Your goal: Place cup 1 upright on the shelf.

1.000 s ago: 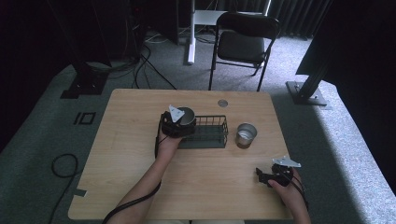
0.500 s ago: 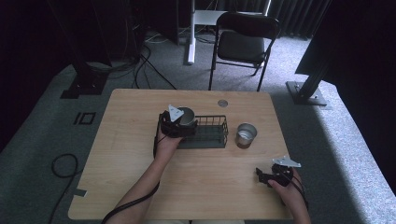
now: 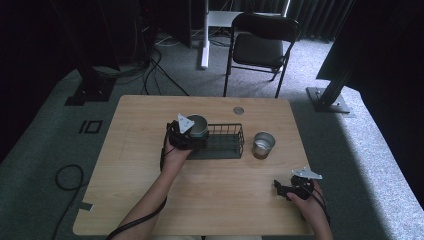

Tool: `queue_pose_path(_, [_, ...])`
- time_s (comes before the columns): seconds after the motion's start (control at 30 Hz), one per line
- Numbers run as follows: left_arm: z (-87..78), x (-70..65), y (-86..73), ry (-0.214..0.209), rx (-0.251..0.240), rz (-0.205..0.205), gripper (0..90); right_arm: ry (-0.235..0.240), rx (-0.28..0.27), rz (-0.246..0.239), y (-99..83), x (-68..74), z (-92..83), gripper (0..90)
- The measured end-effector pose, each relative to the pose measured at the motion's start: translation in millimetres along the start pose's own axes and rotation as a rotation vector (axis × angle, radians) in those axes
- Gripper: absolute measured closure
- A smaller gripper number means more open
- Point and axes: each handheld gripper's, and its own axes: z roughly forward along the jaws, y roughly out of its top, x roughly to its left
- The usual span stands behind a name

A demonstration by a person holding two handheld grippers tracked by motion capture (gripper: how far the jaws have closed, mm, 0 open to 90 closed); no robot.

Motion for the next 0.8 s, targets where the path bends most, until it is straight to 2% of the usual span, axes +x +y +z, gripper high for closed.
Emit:
queue_pose_path(0.37, [-10.7,4.2,-3.7,-0.005,-0.009,0.009,0.3,0.000,0.000,0.000,0.0,0.0,0.0,12.6])
queue_pose_path(0.47, [-12.9,6.0,-4.4,-0.017,-0.011,0.004,0.3,0.000,0.000,0.000,0.0,0.0,0.0,12.6])
queue_pose_path(0.67, [-23.9,11.6,-8.5,-0.027,-0.015,0.019,0.3,0.000,-0.001,0.000,0.0,0.0,0.0,12.6])
queue_pose_path(0.8, [-29.3,16.0,-11.6,-0.058,-0.015,0.019,0.3,0.000,0.000,-0.001,0.0,0.0,0.0,12.5])
